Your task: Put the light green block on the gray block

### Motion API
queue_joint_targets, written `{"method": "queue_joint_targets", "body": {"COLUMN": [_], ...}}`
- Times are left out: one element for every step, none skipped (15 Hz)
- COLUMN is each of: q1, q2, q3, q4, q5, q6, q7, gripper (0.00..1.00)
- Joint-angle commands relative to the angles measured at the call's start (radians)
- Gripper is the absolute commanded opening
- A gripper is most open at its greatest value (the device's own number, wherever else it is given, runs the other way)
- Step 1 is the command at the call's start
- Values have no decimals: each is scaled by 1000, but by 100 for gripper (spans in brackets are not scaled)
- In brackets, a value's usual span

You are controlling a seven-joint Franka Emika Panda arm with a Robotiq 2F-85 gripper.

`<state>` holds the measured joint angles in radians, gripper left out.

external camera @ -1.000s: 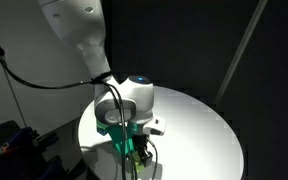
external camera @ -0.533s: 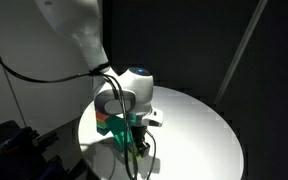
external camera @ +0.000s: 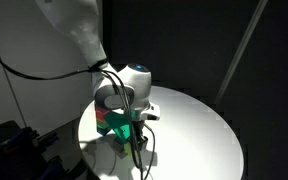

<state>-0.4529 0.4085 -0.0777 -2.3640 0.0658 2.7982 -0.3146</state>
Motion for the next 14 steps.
{"method": "queue_joint_targets", "body": {"q1": [-6, -2, 0, 1, 4, 7, 10, 12, 16, 19, 24, 30, 36, 42], "q2": [-38, -38, -39, -40, -42, -44, -46, -48, -51, -55, -59, -63, -66, -67], "q3": [24, 28, 33, 38, 41, 45, 48, 51, 53, 55, 56, 55, 54, 53], "q4": [-22, -26, -28, -31, -34, -37, -40, -45, -49, -53, -58, -61, -65, -67], "q5": [20, 17, 17, 16, 15, 14, 13, 12, 11, 10, 8, 6, 3, 1], "q6": [-13, -7, -5, -4, -3, -2, 0, 3, 5, 7, 9, 11, 15, 16], "q7": [-66, -71, -78, -86, -91, -94, -99, -105, -107, -110, -113, -114, -113, -111], "gripper": [25, 25, 25, 25, 25, 25, 25, 25, 25, 25, 25, 25, 25, 25]}}
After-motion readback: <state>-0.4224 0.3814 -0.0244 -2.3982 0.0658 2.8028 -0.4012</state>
